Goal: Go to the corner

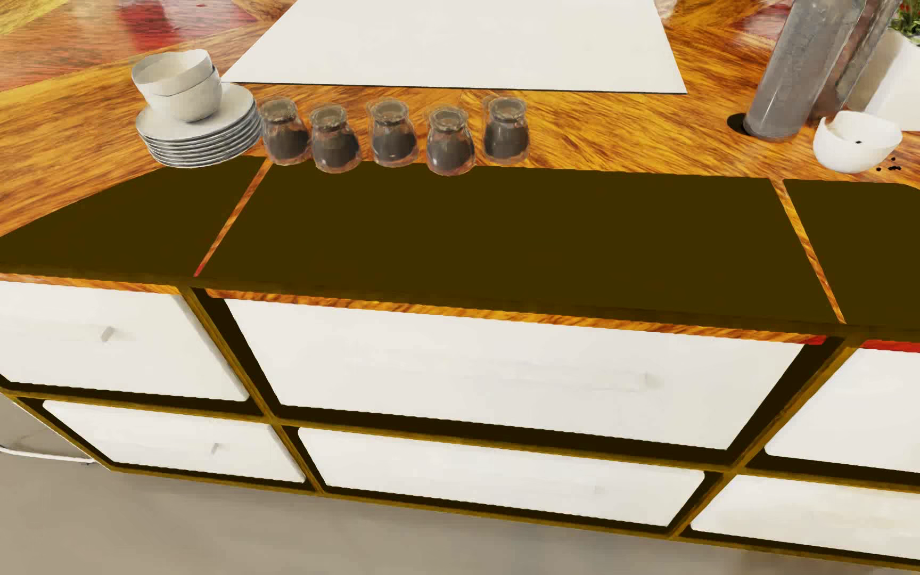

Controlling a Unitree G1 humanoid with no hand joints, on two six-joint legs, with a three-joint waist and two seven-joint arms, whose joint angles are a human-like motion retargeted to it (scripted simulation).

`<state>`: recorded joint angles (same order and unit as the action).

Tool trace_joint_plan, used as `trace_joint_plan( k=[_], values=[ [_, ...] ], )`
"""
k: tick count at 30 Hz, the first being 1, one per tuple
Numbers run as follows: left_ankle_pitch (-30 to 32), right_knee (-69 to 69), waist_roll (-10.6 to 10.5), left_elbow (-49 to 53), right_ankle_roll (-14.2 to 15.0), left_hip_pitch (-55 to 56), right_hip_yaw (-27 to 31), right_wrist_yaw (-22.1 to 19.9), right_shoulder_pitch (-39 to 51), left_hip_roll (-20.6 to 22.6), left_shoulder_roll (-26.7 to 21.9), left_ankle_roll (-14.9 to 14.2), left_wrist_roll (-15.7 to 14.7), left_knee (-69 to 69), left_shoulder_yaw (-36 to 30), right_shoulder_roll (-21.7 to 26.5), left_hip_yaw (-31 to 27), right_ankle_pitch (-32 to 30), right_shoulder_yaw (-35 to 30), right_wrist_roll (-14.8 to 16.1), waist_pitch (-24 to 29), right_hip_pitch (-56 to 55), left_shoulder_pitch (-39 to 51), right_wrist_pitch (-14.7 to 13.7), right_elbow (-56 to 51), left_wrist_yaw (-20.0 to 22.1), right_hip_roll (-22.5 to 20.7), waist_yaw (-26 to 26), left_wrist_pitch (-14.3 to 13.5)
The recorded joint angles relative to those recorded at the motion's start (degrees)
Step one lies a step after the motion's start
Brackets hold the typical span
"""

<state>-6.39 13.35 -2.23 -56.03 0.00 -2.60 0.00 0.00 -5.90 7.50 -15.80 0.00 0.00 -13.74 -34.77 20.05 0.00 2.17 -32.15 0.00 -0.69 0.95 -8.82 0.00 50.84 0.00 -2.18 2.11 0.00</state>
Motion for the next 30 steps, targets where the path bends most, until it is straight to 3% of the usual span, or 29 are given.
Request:
trace_joint_plan(
  k=[10, 30],
  values=[
    [0.0, -1.0, -0.1, 0.6, 0.0, -1.1, 0.0, 0.0, 0.7, 0.0, 0.1, 0.0, 0.0, 0.7, -3.0, -0.5, 0.0, 0.6, -4.3, 0.0, 0.0, 1.7, 1.1, 0.0, 0.4, 0.0, -0.1, 0.0, 0.0],
    [0.0, -0.5, 0.2, -1.4, 0.0, -0.9, 0.0, 0.0, 0.7, -0.1, 0.4, 0.0, 0.0, 0.5, -1.9, -0.8, 0.0, 0.9, -2.9, 0.0, -0.3, 1.2, 1.2, 0.0, 0.7, 0.0, -0.3, -0.1, 0.0]
  ],
)
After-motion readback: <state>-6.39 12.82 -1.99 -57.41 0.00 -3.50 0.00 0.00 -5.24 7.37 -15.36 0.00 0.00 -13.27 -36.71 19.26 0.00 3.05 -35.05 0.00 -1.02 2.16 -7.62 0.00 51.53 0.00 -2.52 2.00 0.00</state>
